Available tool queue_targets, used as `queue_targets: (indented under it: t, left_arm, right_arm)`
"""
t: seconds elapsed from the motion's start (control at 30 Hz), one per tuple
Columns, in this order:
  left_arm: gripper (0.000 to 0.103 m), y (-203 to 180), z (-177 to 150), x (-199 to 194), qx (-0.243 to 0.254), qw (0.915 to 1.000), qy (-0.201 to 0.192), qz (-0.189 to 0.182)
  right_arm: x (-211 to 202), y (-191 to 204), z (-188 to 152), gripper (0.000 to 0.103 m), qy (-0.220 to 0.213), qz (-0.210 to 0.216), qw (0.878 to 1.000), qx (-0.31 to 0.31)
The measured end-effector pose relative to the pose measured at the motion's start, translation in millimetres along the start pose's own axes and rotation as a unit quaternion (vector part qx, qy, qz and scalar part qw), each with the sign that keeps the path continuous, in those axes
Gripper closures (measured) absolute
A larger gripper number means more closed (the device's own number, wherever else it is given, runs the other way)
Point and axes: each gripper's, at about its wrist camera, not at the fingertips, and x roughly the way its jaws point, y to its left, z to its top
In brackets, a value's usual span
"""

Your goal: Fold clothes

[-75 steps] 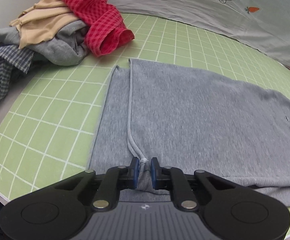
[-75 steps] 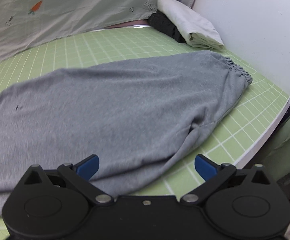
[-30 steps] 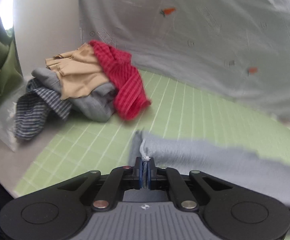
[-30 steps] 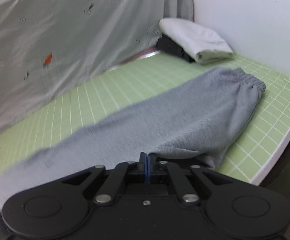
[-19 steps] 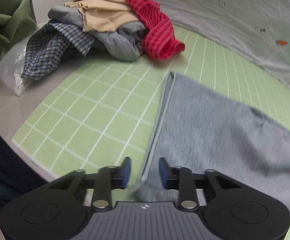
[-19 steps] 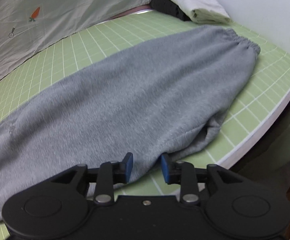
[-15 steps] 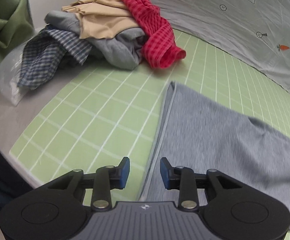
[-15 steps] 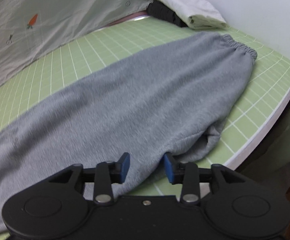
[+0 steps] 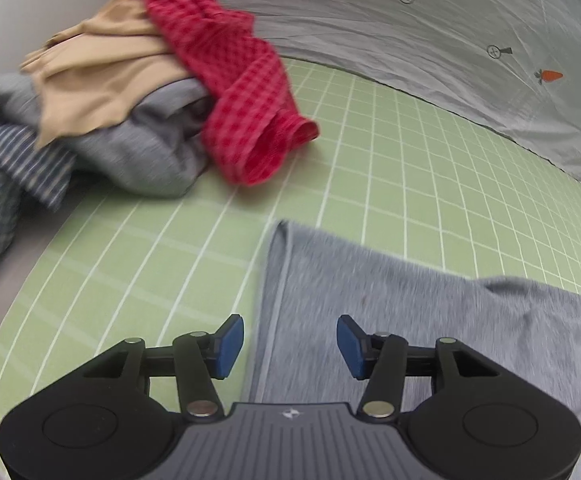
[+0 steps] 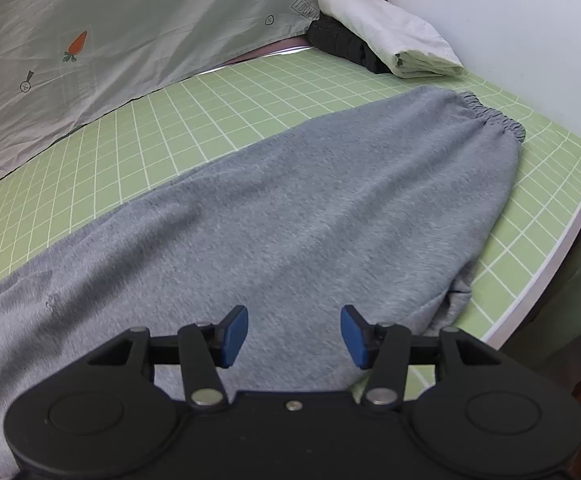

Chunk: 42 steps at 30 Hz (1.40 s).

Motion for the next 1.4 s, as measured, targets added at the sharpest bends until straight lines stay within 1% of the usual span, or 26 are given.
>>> queue_targets:
  t: [0.03, 0.1, 0.23, 0.27, 0.3, 0.33, 0.37, 0.4, 0.5, 0.53, 0.63, 0.7, 0.73, 0.77, 0.8, 0.83, 0.87, 0.9, 1.03, 1.2, 1.27, 1.3, 1.33, 1.4]
  left_arm:
    - [0.047, -0.7, 3.8, 4.8, 0.002, 1.0000, 0.001, -0.001]
    - [0.039, -1.7, 11.4, 14.3, 0.005, 1.0000, 0.002, -0.003]
    - [0.038, 0.4, 24.0, 28.7, 0.006, 0.9999, 0.002, -0.012]
    - [0.040, 1.2, 26.4, 31.1, 0.006, 0.9998, 0.001, -0.018]
    - [0.053, 1.8, 28.4, 32.7, 0.006, 0.9997, 0.000, -0.024]
    - [0.068, 2.4, 30.3, 34.1, 0.007, 0.9995, -0.001, -0.031]
    - [0.096, 2.6, 32.4, 35.7, 0.010, 0.9994, 0.002, -0.032]
    - [0.099, 3.3, 34.2, 35.8, 0.011, 0.9995, 0.000, -0.030]
    - [0.099, 14.1, 40.8, 24.6, 0.000, 0.9994, -0.029, -0.019]
    - [0.099, 22.6, 43.4, 20.9, -0.018, 0.9991, -0.036, -0.015]
    - [0.099, 53.0, 45.7, 25.0, -0.094, 0.9951, -0.030, 0.001]
    - [0.098, 63.4, 44.3, 33.8, -0.108, 0.9938, -0.021, 0.013]
    - [0.096, 66.5, 44.4, 36.1, -0.109, 0.9938, -0.017, 0.011]
    - [0.092, 68.0, 44.2, 35.6, -0.107, 0.9941, -0.017, 0.006]
    - [0.083, 68.5, 43.6, 33.3, -0.105, 0.9943, -0.019, 0.005]
    - [0.077, 68.4, 42.4, 30.9, -0.102, 0.9946, -0.020, 0.005]
    - [0.066, 68.2, 41.0, 28.7, -0.098, 0.9949, -0.021, 0.007]
    - [0.064, 67.9, 39.7, 26.5, -0.095, 0.9952, -0.021, 0.008]
    - [0.064, 70.4, 31.7, 26.6, -0.100, 0.9949, -0.004, 0.009]
    - [0.063, 66.3, 31.7, 30.4, -0.074, 0.9971, 0.003, 0.014]
    - [0.063, 66.4, 33.6, 30.6, -0.070, 0.9974, 0.006, 0.015]
    - [0.063, 66.3, 35.3, 31.0, -0.068, 0.9975, 0.008, 0.015]
    - [0.063, 66.0, 36.6, 31.3, -0.068, 0.9975, 0.010, 0.016]
    - [0.063, 65.4, 38.8, 32.1, -0.066, 0.9976, 0.014, 0.017]
  right_arm:
    - [0.4, 2.8, -0.1, 0.050, 0.001, -0.001, 1.000, 0.003]
    - [1.3, 8.2, -0.6, 0.050, 0.002, -0.003, 1.000, 0.007]
    - [2.5, 20.4, -2.8, 0.049, 0.006, -0.013, 1.000, 0.010]
    - [3.3, 23.0, -3.0, 0.049, 0.008, -0.015, 1.000, 0.013]
    - [4.0, 25.3, -2.8, 0.049, 0.010, -0.017, 1.000, 0.016]
    - [4.7, 27.7, -2.6, 0.049, 0.011, -0.018, 1.000, 0.020]
    - [5.6, 30.6, -1.8, 0.049, 0.013, -0.019, 1.000, 0.022]
    - [6.5, 33.6, -1.0, 0.049, 0.014, -0.021, 0.999, 0.023]
    - [10.3, 44.3, 3.4, 0.049, 0.013, -0.027, 0.999, 0.019]
    - [11.1, 47.6, 5.4, 0.049, 0.012, -0.030, 0.999, 0.016]
    - [14.3, 54.8, 11.5, 0.049, 0.009, -0.035, 0.999, 0.011]
    - [17.3, 59.9, 13.0, 0.049, 0.012, -0.030, 0.999, 0.004]
    - [18.7, 63.0, 13.4, 0.049, 0.014, -0.027, 1.000, -0.003]
    - [20.2, 66.1, 13.9, 0.049, 0.016, -0.023, 1.000, -0.009]
    - [21.7, 69.2, 14.3, 0.049, 0.018, -0.019, 1.000, -0.016]
    - [22.5, 73.3, 15.4, 0.049, 0.017, -0.014, 0.999, -0.025]
    - [23.3, 77.3, 16.5, 0.049, 0.015, -0.009, 0.999, -0.034]
    - [24.1, 82.1, 18.2, 0.049, 0.014, -0.004, 0.999, -0.042]
    - [28.7, 96.8, 28.9, 0.049, 0.008, 0.017, 0.998, -0.057]
    - [45.3, 118.5, 48.8, 0.048, -0.004, 0.057, 0.995, -0.076]
    - [54.1, 129.8, 55.8, 0.043, -0.007, 0.075, 0.993, -0.096]
    - [58.4, 137.1, 58.5, 0.038, -0.008, 0.079, 0.991, -0.110]
    - [62.8, 144.6, 61.2, 0.035, -0.010, 0.083, 0.989, -0.124]
    - [74.0, 157.9, 62.7, 0.034, -0.010, 0.086, 0.984, -0.155]
